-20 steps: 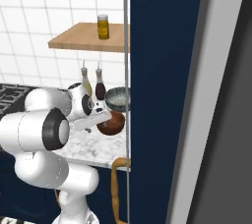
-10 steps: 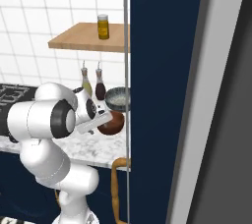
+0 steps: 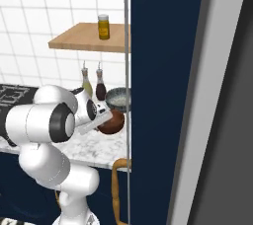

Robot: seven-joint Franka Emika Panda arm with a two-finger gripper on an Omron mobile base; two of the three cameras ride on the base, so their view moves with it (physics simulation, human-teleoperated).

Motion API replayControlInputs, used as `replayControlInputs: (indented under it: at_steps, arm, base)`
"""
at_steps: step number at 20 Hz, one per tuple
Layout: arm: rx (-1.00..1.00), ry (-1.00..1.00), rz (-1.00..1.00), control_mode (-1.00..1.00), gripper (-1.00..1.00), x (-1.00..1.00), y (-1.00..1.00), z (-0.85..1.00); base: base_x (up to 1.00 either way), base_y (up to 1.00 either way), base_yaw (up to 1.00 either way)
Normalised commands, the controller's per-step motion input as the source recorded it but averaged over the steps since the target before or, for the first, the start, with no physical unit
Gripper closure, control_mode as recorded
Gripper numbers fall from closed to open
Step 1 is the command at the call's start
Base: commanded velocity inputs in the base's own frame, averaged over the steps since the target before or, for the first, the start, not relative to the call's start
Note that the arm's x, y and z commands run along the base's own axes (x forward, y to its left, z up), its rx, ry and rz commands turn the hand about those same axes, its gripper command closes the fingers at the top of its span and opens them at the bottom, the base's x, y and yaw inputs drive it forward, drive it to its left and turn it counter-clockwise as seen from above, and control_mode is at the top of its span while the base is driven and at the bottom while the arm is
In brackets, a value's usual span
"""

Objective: Pick up the bowls on the counter and stack them on top of one another in the open cabinet. Place the smaller bowl on top of the larger bowl.

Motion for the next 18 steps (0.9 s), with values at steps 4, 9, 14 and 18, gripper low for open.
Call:
replayControlInputs:
  at_steps: [4,9,14,18]
  arm:
    - [0.01,-0.21,0.15,-1.00,1.00,-0.46,-0.02,0.89]
    - [0.00,-0.17,0.16,-1.00,1.00,0.27,-0.04,0.94]
    - [0.01,-0.05,0.19,-1.00,1.00,0.97,-0.10,0.53]
    - [0.00,-0.01,0.13,-1.00,1.00,0.94,-0.18,0.00]
  base:
    - [0.00,0.00,0.00]
    - [0.00,0.00,0.00]
    - [0.00,0.00,0.00]
    - [0.00,0.00,0.00]
